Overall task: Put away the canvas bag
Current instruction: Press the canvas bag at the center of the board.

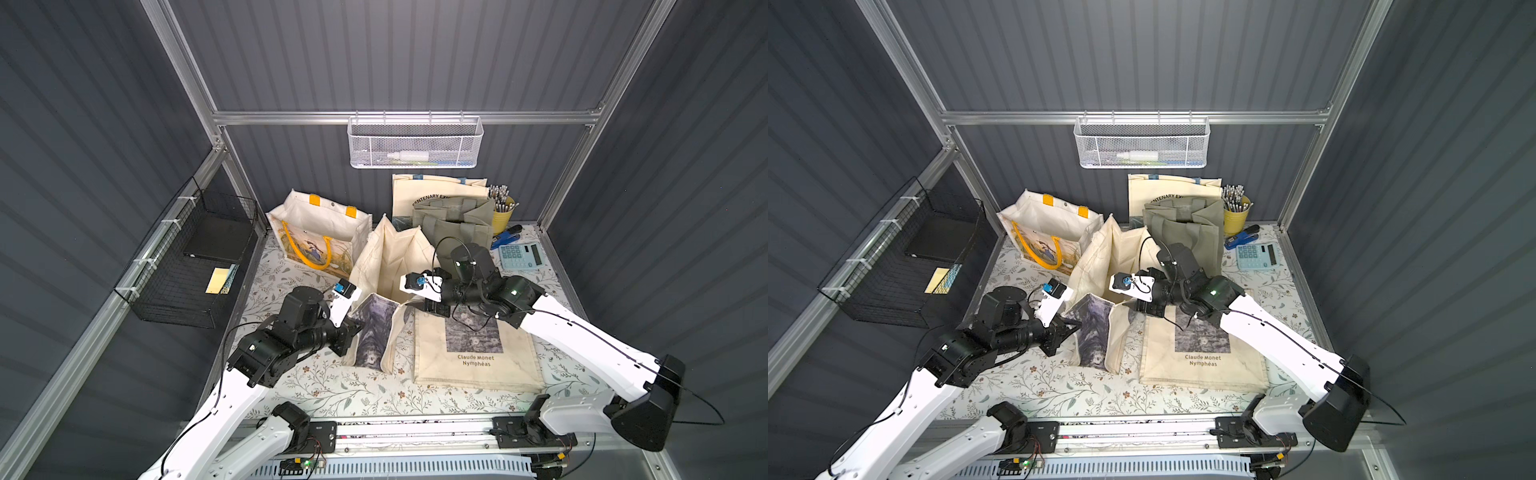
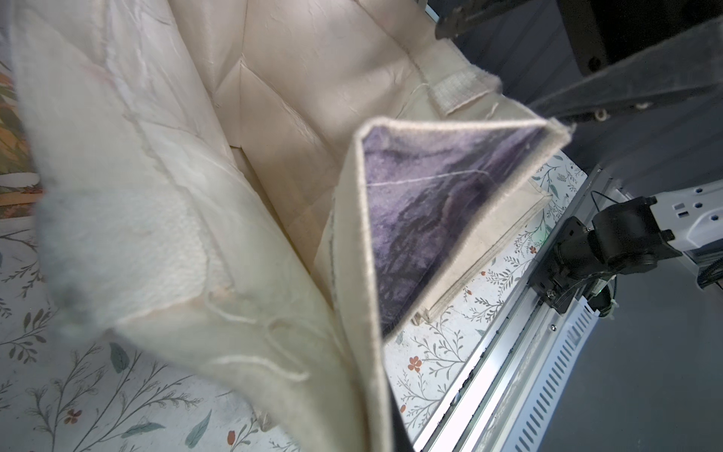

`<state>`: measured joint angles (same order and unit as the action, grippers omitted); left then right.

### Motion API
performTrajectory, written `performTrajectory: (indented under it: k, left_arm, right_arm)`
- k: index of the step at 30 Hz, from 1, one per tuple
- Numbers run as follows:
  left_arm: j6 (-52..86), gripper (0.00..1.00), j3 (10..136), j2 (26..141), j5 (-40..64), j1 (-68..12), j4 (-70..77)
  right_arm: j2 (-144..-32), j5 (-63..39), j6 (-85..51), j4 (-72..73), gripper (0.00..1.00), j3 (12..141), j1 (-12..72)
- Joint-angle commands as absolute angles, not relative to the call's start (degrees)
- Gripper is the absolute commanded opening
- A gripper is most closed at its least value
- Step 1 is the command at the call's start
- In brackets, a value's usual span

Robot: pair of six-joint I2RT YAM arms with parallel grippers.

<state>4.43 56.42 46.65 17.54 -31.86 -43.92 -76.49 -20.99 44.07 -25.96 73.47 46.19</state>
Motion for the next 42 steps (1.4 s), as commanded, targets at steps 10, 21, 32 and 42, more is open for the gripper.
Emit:
performTrajectory:
  k: [10, 21, 32, 42]
  left_arm:
    - [1.92, 0.05, 60.87, 50.96, 23.65, -32.03, -40.21]
    - [3.93, 0.38, 58.84, 52.37, 28.58, -32.07, -35.27]
    - [7.08, 0.64, 55.73, 48.41, 30.67, -32.08, -35.6]
    - [6.79, 0.56, 56.01, 49.32, 19.98, -32.08, -37.34]
  right_arm:
    - [-80.96, -33.4, 46.9, -24.13, 0.0, 75.33, 47.89]
    - [-85.15, -35.4, 41.68, -18.1, 0.0, 77.33, 52.64]
    - [-89.24, -32.23, 36.58, -18.73, 0.0, 81.45, 52.64]
    - [-89.45, -37.32, 36.37, -19.43, 0.0, 83.4, 53.16]
